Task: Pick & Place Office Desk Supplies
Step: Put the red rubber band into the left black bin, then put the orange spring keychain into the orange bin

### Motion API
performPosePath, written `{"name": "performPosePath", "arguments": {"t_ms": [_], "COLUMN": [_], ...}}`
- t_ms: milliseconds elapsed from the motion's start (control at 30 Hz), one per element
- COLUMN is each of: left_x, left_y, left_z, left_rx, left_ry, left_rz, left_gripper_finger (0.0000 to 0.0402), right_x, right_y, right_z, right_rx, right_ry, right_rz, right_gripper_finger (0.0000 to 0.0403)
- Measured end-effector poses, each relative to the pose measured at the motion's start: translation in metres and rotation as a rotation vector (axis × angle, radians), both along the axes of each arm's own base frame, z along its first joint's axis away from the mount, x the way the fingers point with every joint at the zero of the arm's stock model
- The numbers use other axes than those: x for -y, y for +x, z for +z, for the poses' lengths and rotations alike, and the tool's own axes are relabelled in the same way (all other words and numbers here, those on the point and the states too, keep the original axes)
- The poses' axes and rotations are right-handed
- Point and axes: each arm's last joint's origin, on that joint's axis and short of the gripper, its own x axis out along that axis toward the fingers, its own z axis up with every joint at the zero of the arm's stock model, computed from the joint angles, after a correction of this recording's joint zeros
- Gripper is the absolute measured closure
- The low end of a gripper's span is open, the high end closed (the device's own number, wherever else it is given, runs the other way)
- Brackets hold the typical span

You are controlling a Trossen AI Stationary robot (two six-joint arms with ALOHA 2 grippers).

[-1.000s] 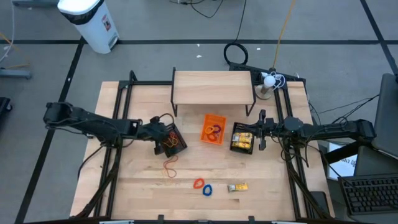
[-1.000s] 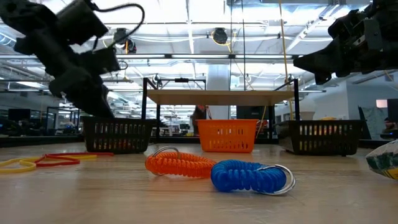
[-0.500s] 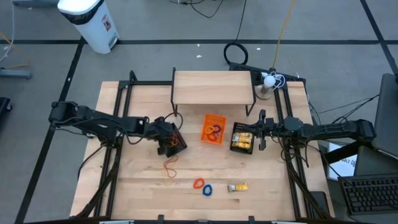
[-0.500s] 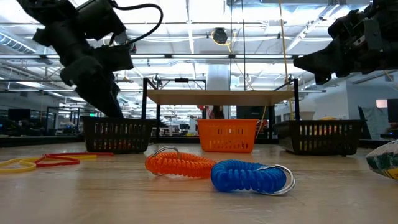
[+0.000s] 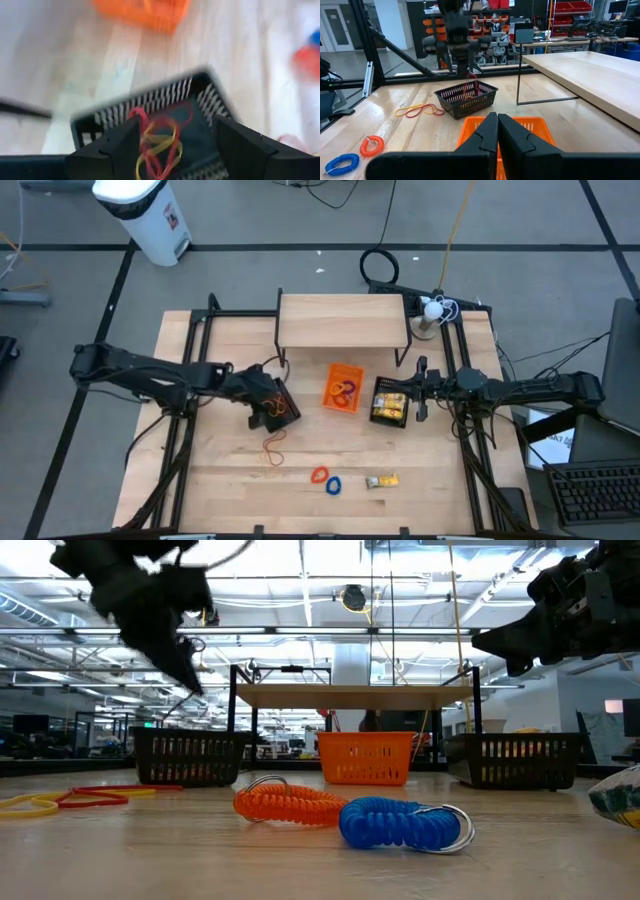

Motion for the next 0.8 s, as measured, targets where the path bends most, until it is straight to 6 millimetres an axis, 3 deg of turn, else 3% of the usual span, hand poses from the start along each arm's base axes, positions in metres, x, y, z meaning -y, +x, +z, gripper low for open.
{"name": "performPosePath", "arguments": {"t_ms": [267, 433, 567, 800], "left_x": [-0.002, 0.0, 0.0, -0.008], "left_y": [-0.031, -0.062, -0.087, -0.116], "left_z": [0.039, 0.059, 0.058, 0.021], "left_rx": [0.185, 0.299, 0.452, 0.656], "left_ry": [-0.003, 0.109, 0.125, 0.053], "left_rz": [0.023, 0.02, -0.028, 0.023], "left_gripper_finger": [0.0153, 0.017, 0.0226, 0.0379], "right_x": [0.0, 0.0, 0.0, 0.0], "right_y": [0.0, 0.0, 0.0, 0.0], "right_z": [0.0, -0.001, -0.001, 0.0], "right_rx": [-0.005, -0.005, -0.005, 0.003], "right_ry": [-0.001, -0.001, -0.001, -0.008], "right_rz": [0.0, 0.002, 0.003, 0.001], "right_gripper_finger": [0.0399, 0.0399, 0.0399, 0.0399]}}
